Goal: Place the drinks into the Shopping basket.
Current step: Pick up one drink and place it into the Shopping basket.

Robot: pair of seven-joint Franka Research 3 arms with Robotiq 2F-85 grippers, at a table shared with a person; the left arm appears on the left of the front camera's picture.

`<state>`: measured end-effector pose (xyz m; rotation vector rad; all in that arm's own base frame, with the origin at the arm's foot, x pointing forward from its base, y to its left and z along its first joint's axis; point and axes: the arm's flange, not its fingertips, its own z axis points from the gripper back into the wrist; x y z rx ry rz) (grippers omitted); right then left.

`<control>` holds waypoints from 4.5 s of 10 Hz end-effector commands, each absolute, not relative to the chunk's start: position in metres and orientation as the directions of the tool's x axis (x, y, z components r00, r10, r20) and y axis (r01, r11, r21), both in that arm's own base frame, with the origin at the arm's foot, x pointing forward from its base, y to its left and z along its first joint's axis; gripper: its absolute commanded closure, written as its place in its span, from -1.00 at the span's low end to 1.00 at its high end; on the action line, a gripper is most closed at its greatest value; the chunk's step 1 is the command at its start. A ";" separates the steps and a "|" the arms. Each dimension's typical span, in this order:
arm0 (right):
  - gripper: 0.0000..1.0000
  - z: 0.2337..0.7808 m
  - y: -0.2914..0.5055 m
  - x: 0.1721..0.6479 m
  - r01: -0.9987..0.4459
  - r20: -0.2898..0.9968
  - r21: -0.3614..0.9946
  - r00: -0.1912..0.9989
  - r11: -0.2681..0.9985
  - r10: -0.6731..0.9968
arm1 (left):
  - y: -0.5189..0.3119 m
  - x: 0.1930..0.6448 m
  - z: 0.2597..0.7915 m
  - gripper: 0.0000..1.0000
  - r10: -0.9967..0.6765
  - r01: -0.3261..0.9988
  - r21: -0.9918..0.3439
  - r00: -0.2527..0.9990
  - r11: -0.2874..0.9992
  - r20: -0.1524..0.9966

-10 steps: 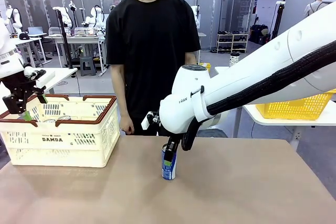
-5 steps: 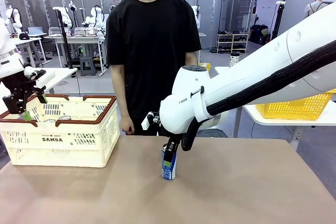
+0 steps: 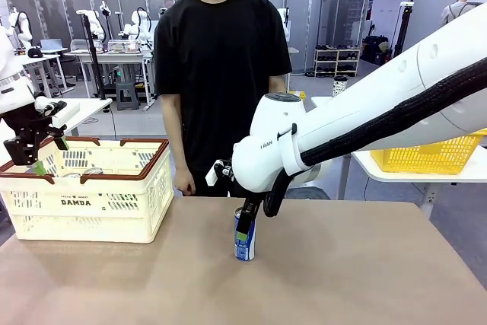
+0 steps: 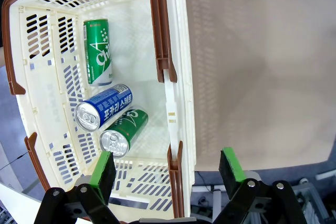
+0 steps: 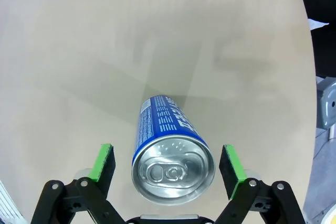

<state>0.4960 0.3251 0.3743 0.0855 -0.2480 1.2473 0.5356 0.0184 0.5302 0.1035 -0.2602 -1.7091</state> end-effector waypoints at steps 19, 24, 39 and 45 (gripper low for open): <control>-1.00 0.437 0.077 0.392 -0.903 0.186 -0.051 0.412 0.428 0.892 | 0.018 0.536 0.531 -1.00 -0.987 0.965 0.233 -0.140 -0.119 0.076; -1.00 0.445 0.078 0.389 -0.905 0.152 -0.033 0.414 0.423 0.897 | -0.027 0.531 0.572 -1.00 -0.940 0.908 0.306 -0.327 -0.285 0.097; -1.00 0.445 0.078 0.389 -0.905 0.152 -0.033 0.414 0.423 0.897 | -0.239 0.529 0.532 -1.00 -0.791 0.792 0.231 -0.599 -0.564 0.122; -1.00 0.445 0.078 0.389 -0.905 0.152 -0.033 0.414 0.423 0.897 | -0.357 0.524 0.491 -1.00 -0.662 0.690 0.172 -0.723 -0.703 0.197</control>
